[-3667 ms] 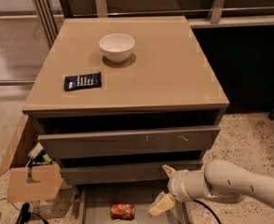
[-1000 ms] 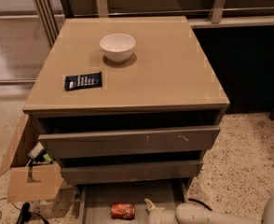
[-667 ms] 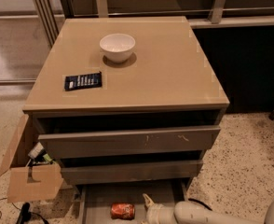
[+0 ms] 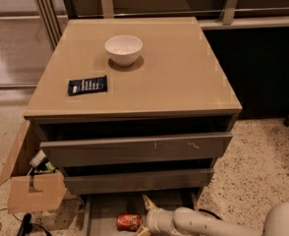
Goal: Pick coke can from bottom drawer and place on counter
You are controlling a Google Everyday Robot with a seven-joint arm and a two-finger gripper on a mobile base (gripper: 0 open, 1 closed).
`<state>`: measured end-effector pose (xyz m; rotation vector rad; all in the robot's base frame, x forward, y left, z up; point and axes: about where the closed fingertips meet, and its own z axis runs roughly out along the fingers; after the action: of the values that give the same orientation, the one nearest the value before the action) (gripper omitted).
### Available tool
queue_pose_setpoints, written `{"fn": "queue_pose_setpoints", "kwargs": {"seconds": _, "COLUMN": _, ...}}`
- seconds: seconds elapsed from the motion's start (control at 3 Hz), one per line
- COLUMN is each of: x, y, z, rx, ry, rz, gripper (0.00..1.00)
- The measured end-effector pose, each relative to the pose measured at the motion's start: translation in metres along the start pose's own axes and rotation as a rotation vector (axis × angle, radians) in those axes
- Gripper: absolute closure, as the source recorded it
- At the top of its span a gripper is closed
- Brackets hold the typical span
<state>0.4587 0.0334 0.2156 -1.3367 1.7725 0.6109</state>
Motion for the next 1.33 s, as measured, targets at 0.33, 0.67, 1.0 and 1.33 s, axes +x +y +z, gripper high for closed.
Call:
{"fn": "queue_pose_setpoints", "kwargs": {"seconds": 0.33, "x": 0.007, "y": -0.016, "z": 0.02, "rx": -0.01, "ry": 0.018, "rz": -0.114, "gripper": 0.0}}
{"fn": "queue_pose_setpoints", "kwargs": {"seconds": 0.67, "x": 0.015, "y": -0.025, "z": 0.03, "rx": -0.064, "ry": 0.043, "rz": -0.221, "gripper": 0.0}}
{"fn": "queue_pose_setpoints", "kwargs": {"seconds": 1.0, "x": 0.022, "y": -0.026, "z": 0.033, "rx": -0.133, "ry": 0.055, "rz": -0.278, "gripper": 0.0}}
{"fn": "queue_pose_setpoints", "kwargs": {"seconds": 1.33, "x": 0.021, "y": -0.025, "z": 0.033, "rx": -0.142, "ry": 0.045, "rz": -0.279, "gripper": 0.0}}
